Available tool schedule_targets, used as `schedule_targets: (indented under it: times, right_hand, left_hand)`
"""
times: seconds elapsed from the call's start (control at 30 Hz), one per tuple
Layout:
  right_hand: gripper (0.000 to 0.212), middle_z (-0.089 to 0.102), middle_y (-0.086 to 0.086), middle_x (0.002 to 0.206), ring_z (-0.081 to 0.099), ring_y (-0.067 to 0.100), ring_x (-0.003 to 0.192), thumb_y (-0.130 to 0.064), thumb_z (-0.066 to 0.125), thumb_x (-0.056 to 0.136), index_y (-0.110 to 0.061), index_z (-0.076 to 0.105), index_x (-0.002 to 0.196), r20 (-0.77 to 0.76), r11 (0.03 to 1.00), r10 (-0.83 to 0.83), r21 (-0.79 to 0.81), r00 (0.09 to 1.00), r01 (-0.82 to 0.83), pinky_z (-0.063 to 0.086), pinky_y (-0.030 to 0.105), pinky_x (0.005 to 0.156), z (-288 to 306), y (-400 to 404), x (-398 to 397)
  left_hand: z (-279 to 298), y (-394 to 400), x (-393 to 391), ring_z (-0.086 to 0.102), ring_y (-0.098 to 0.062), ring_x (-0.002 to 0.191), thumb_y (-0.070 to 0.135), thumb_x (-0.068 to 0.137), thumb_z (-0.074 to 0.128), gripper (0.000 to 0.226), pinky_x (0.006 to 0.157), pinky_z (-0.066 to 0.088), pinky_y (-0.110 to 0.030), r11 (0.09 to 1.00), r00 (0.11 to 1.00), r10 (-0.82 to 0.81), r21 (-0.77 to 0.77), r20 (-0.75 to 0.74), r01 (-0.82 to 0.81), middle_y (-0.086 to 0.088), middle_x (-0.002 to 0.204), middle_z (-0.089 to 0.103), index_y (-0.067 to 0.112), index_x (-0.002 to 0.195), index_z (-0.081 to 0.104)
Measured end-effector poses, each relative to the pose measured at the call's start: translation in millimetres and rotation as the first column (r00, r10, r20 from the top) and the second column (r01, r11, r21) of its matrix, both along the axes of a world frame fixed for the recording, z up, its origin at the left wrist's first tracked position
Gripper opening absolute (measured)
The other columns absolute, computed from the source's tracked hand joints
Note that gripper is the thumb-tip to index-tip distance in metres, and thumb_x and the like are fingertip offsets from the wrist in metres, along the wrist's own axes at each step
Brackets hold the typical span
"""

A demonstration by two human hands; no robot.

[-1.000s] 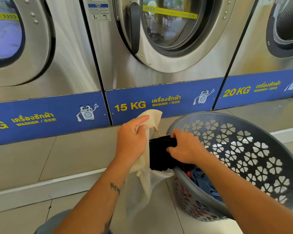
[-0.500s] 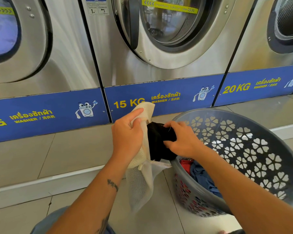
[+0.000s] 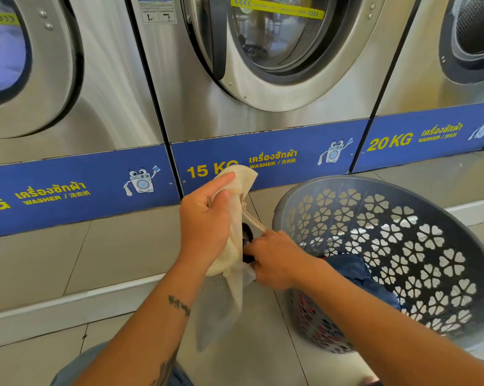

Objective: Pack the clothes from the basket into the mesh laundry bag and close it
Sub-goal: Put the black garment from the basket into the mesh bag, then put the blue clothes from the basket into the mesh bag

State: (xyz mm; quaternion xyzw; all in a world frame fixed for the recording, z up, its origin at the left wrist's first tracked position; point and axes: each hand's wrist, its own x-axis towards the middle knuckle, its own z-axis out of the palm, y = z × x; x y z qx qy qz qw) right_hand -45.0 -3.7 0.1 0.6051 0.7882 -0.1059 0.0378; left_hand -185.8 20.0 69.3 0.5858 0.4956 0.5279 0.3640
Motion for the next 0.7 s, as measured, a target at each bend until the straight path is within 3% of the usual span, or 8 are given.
schedule_targets:
  times: [0.07, 0.17, 0.27, 0.33, 0.43, 0.5, 0.57, 0.7]
  right_hand:
    - [0.036, 0.057, 0.008, 0.114, 0.047, 0.031, 0.111, -0.032, 0.048, 0.091, -0.02, 0.065, 0.12, 0.175, 0.999, 0.035, 0.033, 0.984, -0.042, 0.033, 0.04, 0.089, -2, -3, -8]
    - [0.036, 0.053, 0.009, 0.118, 0.046, 0.031, 0.111, -0.025, 0.05, 0.09, -0.017, 0.067, 0.121, 0.114, 0.997, 0.023, 0.073, 0.993, -0.031, 0.037, 0.039, 0.089, 2, -2, -8]
    - [0.036, 0.058, 0.008, 0.115, 0.054, 0.027, 0.109, -0.011, 0.051, 0.088, -0.014, 0.071, 0.118, -0.179, 0.99, -0.024, 0.13, 0.984, 0.048, 0.052, 0.04, 0.089, 16, 2, 8]
    - [0.035, 0.063, 0.005, 0.115, 0.058, 0.022, 0.107, -0.007, 0.051, 0.091, -0.014, 0.07, 0.119, -0.342, 0.97, -0.111, 0.169, 0.933, 0.177, 0.05, 0.037, 0.094, 29, 6, 28]
    - [0.033, 0.063, 0.002, 0.111, 0.058, 0.019, 0.1, -0.005, 0.054, 0.092, -0.016, 0.069, 0.119, -0.478, 0.922, -0.288, 0.097, 0.83, 0.375, 0.047, 0.032, 0.09, 36, 11, 74]
    - [0.036, 0.062, 0.006, 0.12, 0.061, 0.023, 0.103, -0.012, 0.059, 0.092, -0.02, 0.063, 0.127, -0.395, 0.901, -0.413, -0.043, 0.821, 0.432, 0.047, 0.033, 0.087, 24, 15, 106]
    - [0.05, 0.055, 0.013, 0.139, 0.058, 0.031, 0.118, -0.02, 0.062, 0.093, -0.02, 0.049, 0.142, -0.197, 0.863, -0.498, -0.211, 0.844, 0.46, 0.048, 0.038, 0.096, 3, 14, 129]
    - [0.079, 0.032, 0.012, 0.161, 0.039, 0.035, 0.141, -0.031, 0.063, 0.092, -0.019, 0.021, 0.158, 0.154, 0.764, -0.458, -0.435, 0.875, 0.477, 0.041, 0.044, 0.11, -36, 6, 154]
  left_hand:
    - [2, 0, -2, 0.057, 0.019, 0.072, 0.008, 0.096, 0.051, 0.035, 0.062, 0.042, 0.001, 1.0, 0.999, 0.016, 0.002, 0.034, -0.016, 0.018, 0.112, 0.066, 0.024, 0.121, 0.07]
    - [4, 2, -7, 0.054, 0.026, 0.072, 0.007, 0.098, 0.049, 0.035, 0.059, 0.04, 0.004, 0.999, 0.999, 0.047, -0.003, 0.013, -0.047, 0.019, 0.118, 0.06, 0.023, 0.123, 0.068]
    - [-3, 5, -8, 0.065, -0.004, 0.099, 0.008, 0.096, 0.05, 0.037, 0.076, 0.05, -0.007, 0.998, 0.995, 0.045, -0.048, -0.085, -0.049, 0.008, 0.125, 0.065, 0.025, 0.123, 0.069]
    - [-12, 6, -2, 0.064, -0.032, 0.106, 0.01, 0.096, 0.051, 0.037, 0.088, 0.055, -0.036, 0.995, 0.987, 0.004, -0.094, -0.159, -0.019, -0.003, 0.125, 0.067, 0.028, 0.123, 0.069]
    - [-24, 1, 7, 0.064, -0.038, 0.101, 0.013, 0.096, 0.051, 0.037, 0.089, 0.055, -0.047, 0.991, 0.963, -0.064, -0.131, -0.262, 0.03, -0.003, 0.127, 0.066, 0.03, 0.124, 0.068]
    - [-31, 0, 11, 0.064, -0.037, 0.103, 0.013, 0.096, 0.05, 0.038, 0.091, 0.054, -0.049, 0.986, 0.946, -0.078, -0.163, -0.314, 0.027, -0.007, 0.124, 0.067, 0.031, 0.125, 0.066]
    - [-40, 1, 14, 0.061, -0.039, 0.106, 0.015, 0.094, 0.05, 0.041, 0.091, 0.053, -0.053, 0.972, 0.92, -0.13, -0.231, -0.371, 0.044, -0.012, 0.121, 0.068, 0.033, 0.128, 0.063]
    - [-48, -6, 33, 0.06, -0.037, 0.111, 0.013, 0.093, 0.052, 0.044, 0.094, 0.052, -0.044, 0.925, 0.86, -0.302, -0.343, -0.411, 0.161, -0.013, 0.13, 0.063, 0.031, 0.132, 0.06]
